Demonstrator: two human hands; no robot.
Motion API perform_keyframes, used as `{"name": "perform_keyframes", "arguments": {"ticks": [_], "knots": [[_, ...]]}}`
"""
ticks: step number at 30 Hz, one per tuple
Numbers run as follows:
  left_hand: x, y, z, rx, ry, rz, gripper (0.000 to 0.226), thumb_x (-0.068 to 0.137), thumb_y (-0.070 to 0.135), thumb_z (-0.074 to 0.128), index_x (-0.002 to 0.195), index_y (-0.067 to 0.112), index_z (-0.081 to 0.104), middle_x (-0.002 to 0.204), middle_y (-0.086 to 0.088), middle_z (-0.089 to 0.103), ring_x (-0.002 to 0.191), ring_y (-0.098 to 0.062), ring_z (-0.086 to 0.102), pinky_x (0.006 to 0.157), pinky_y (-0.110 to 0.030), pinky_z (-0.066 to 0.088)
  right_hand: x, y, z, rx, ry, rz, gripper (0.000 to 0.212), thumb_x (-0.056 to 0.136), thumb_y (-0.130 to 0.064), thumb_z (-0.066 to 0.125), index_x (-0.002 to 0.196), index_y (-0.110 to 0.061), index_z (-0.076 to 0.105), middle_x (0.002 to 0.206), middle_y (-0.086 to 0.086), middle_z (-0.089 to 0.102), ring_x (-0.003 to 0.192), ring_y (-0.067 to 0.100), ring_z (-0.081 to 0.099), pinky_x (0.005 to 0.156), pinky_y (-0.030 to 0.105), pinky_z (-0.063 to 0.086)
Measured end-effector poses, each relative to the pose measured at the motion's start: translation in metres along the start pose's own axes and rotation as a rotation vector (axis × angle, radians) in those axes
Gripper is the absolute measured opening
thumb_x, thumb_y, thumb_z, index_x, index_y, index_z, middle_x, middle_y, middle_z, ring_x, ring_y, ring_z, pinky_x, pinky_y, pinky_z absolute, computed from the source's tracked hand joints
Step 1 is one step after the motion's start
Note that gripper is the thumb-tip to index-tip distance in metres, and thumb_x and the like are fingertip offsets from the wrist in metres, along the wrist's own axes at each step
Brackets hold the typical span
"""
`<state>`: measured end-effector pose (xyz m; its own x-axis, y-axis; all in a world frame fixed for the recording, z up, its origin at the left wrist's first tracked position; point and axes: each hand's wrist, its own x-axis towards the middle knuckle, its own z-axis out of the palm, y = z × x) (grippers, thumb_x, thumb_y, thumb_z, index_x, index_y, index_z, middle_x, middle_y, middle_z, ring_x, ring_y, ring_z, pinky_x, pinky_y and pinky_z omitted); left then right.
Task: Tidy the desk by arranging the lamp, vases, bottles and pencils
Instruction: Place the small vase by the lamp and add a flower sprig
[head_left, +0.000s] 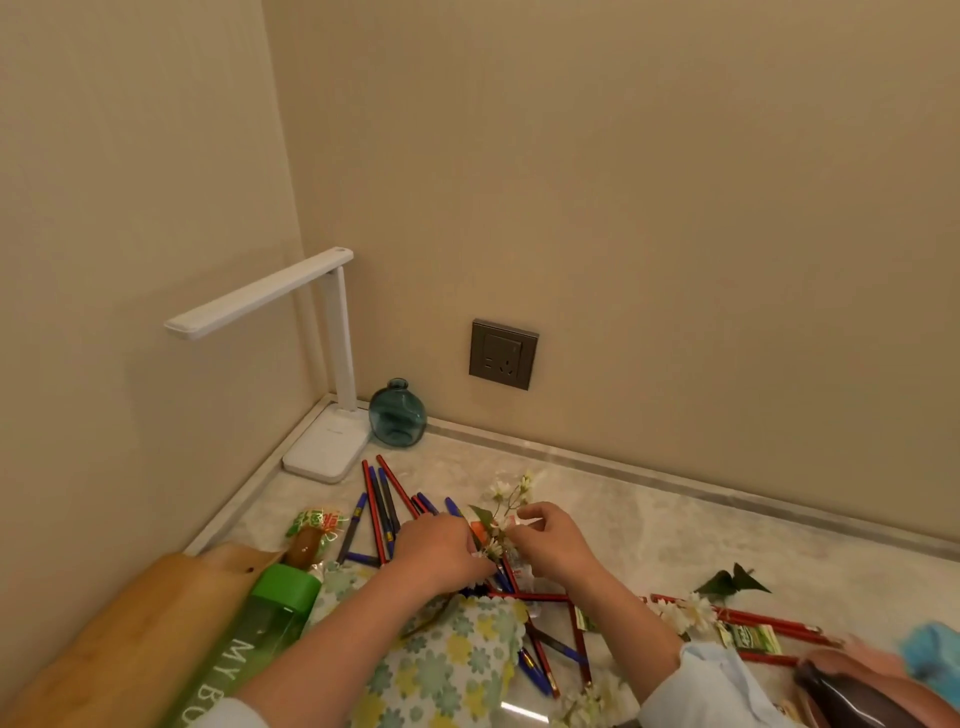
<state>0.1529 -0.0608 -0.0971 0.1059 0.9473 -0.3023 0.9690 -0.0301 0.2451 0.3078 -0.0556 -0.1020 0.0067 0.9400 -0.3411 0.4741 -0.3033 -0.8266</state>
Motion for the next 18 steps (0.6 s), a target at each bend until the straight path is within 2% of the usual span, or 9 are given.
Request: {"name": "perform_keyframes", "arguments": {"ticks": [2,4,6,8,10,11,14,18], "knots": [[-0.002,0.0,0.002,-0.089,0.013,-0.035,0.033,0.075,0.056,0.058,0.08,0.025,0.069,0.083,0.005,0.07,0.078,-0.013,0.064,0.064,-0.03,0.048,-0.004,0.0,0.001,0.02,-0.008,0.015,0.032,0.088,-0.026,0.064,0.115,-0.013,0.053,0.094,0.006,0.062,0.079,0.019,0.062,0.065,0.029,0.048],[-0.004,0.0,0.002,-0.228,0.03,-0.066,0.024,0.075,0.051,0.057,0.074,0.027,0.063,0.076,0.007,0.067,0.077,-0.012,0.065,0.064,-0.03,0.047,-0.008,-0.003,0.0,0.057,-0.016,0.028,0.03,0.089,-0.028,0.063,0.113,-0.014,0.052,0.098,0.006,0.062,0.082,0.02,0.062,0.065,0.029,0.049],[-0.005,-0.001,-0.002,-0.364,0.056,-0.091,0.024,0.075,0.05,0.056,0.073,0.026,0.058,0.072,0.009,0.063,0.075,-0.014,0.064,0.065,-0.032,0.047,-0.012,-0.01,-0.004,0.109,-0.022,0.029,0.022,0.09,-0.03,0.06,0.102,-0.012,0.053,0.09,0.004,0.06,0.073,0.015,0.06,0.056,0.024,0.044],[-0.006,-0.002,-0.01,-0.496,0.093,-0.096,0.023,0.075,0.05,0.057,0.079,0.027,0.06,0.075,0.008,0.064,0.074,-0.011,0.062,0.069,-0.033,0.05,-0.015,-0.018,-0.008,0.155,-0.042,0.024,0.026,0.092,-0.036,0.057,0.094,-0.01,0.054,0.082,0.003,0.06,0.065,0.013,0.058,0.055,0.025,0.04],[-0.007,-0.002,-0.021,-0.621,0.135,-0.079,0.019,0.076,0.045,0.06,0.081,0.027,0.061,0.079,0.007,0.065,0.075,-0.009,0.062,0.072,-0.034,0.051,-0.015,-0.031,-0.012,0.209,-0.085,0.037,0.041,0.092,-0.043,0.056,0.105,-0.005,0.058,0.081,0.004,0.067,0.066,0.016,0.059,0.056,0.028,0.04],[-0.007,-0.003,-0.027,-0.68,0.159,-0.064,0.016,0.078,0.042,0.061,0.081,0.026,0.062,0.078,0.007,0.065,0.074,-0.009,0.061,0.07,-0.032,0.05,-0.015,-0.038,-0.014,0.233,-0.117,0.029,0.041,0.091,-0.046,0.056,0.107,-0.008,0.059,0.082,0.005,0.07,0.065,0.016,0.06,0.056,0.028,0.041],[-0.011,-0.006,-0.047,-0.818,0.247,-0.029,0.015,0.083,0.037,0.062,0.083,0.022,0.063,0.075,0.007,0.059,0.07,-0.008,0.056,0.063,-0.025,0.043,-0.013,-0.065,-0.015,0.289,-0.164,-0.052,0.032,0.09,-0.045,0.059,0.102,-0.015,0.064,0.088,0.004,0.074,0.069,0.015,0.067,0.058,0.027,0.047],[-0.013,-0.014,-0.072,-0.912,0.387,-0.015,0.012,0.086,0.036,0.063,0.09,0.024,0.065,0.081,0.007,0.062,0.076,-0.008,0.057,0.065,-0.024,0.041,-0.007,-0.107,-0.014,0.333,-0.161,-0.215,0.021,0.09,-0.034,0.063,0.099,-0.015,0.069,0.089,0.002,0.073,0.08,0.013,0.069,0.064,0.027,0.049]]}}
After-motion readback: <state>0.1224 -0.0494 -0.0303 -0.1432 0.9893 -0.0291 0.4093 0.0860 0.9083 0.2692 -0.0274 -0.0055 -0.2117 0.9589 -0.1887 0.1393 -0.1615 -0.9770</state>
